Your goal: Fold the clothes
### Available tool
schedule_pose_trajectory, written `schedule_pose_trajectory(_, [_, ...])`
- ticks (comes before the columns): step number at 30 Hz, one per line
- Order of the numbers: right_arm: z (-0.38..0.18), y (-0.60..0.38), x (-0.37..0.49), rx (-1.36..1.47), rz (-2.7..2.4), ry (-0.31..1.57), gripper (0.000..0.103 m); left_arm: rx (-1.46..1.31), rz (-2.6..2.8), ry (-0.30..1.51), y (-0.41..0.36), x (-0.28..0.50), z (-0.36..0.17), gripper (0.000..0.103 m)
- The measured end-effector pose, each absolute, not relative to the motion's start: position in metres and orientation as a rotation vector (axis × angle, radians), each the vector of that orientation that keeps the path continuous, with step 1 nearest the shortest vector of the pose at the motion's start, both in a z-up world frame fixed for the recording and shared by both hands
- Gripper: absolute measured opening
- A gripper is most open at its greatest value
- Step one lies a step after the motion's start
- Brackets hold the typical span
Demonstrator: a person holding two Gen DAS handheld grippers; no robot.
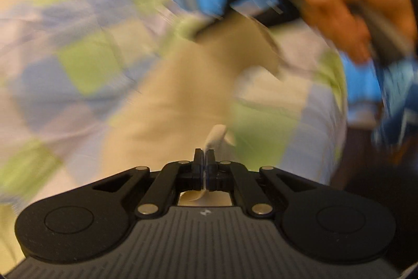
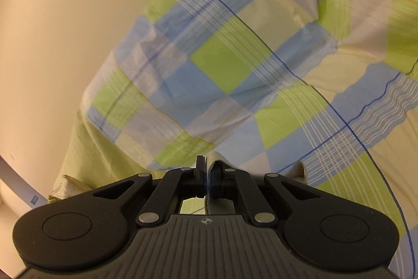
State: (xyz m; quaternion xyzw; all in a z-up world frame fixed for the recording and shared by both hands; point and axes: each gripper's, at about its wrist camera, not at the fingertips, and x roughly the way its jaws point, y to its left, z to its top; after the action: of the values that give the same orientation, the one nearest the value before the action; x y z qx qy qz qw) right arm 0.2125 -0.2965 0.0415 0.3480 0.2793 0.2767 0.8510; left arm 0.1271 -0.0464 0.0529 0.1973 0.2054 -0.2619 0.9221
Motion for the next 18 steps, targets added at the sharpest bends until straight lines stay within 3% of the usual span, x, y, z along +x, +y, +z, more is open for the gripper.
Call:
schedule_pose_trajectory(9, [0.137, -0.313, 0.112, 0.753, 0.654, 0.356, 0.002, 0.282, -0.322, 0.075, 0.041, 0.029, 0.198, 0.000])
schedule_pose_trajectory(18, [0.208, -0.318, 0.073, 0.742, 0.726, 0.225, 0.002, 0.300, -0.282, -0.117, 0.041, -0.007, 0.276, 0.000])
